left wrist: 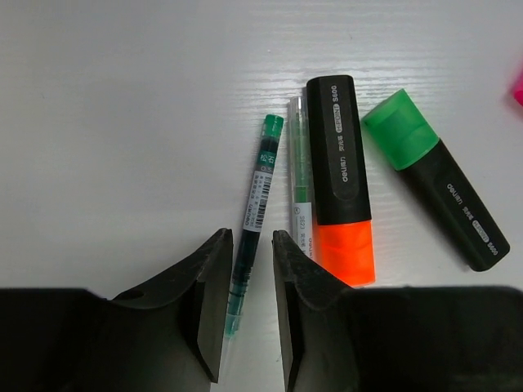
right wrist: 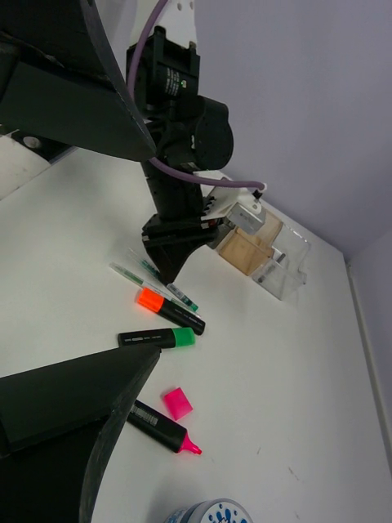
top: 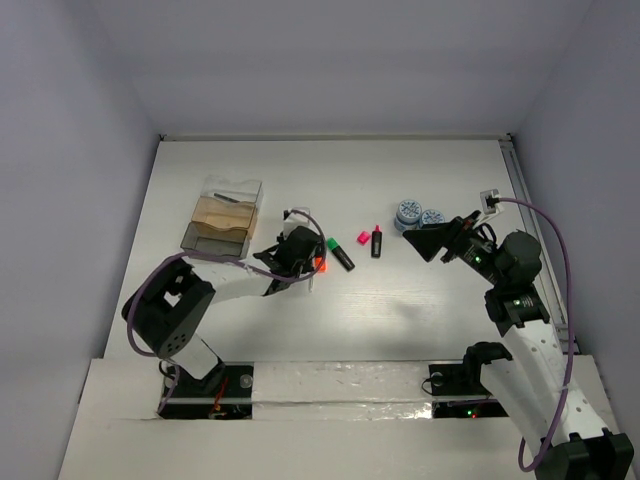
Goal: Sort the stationery into containers
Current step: Pick up the pen from the center of the board.
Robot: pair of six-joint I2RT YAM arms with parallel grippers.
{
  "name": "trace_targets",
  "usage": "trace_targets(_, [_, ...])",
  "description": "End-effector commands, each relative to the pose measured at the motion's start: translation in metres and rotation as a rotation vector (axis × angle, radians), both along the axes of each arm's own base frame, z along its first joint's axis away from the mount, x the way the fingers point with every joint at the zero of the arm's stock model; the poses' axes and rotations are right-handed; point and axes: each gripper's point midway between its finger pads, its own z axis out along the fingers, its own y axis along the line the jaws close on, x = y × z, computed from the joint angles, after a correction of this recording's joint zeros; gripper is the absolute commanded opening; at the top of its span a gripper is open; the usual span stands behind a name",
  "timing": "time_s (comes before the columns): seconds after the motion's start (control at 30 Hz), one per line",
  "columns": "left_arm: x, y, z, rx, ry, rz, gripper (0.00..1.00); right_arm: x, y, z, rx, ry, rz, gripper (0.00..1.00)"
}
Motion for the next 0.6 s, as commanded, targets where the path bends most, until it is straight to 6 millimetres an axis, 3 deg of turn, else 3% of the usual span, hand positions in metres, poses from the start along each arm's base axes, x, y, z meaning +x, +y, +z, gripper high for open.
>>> trace_targets(0.0, [0.007,-0.008,0.004,0.009,-0.007,-0.024,0.24,0.0,0.002,0.013,-0.001,-0.058,0.008,1.0])
trace_targets(0.23, [0.011,-0.003,-0.016,0.073,0.015,-0.007,0.18,-0.001,0.002,0.012,-0.001,-0.058,0.008,1.0])
trace_targets(0.33, [0.012,-0.002,-0.022,0.091,0.027,-0.005,0.02,-0.001,0.002,0.012,-0.002,-0.056,0.008,1.0])
trace_targets(0.4, [0.012,0.0,-0.024,0.093,0.024,0.013,0.0,0.0,0.001,0.011,-0.003,-0.056,0.005,1.0])
trace_targets(0.53, [0.021,0.007,-0.001,0.048,-0.024,0.064,0.0,0.0,0.001,0.011,-0.002,-0.055,0.005,1.0])
trace_targets(0.57, [0.029,0.013,0.014,0.017,-0.055,0.093,0.0,0.001,0.002,0.011,-0.001,-0.052,0.005,1.0])
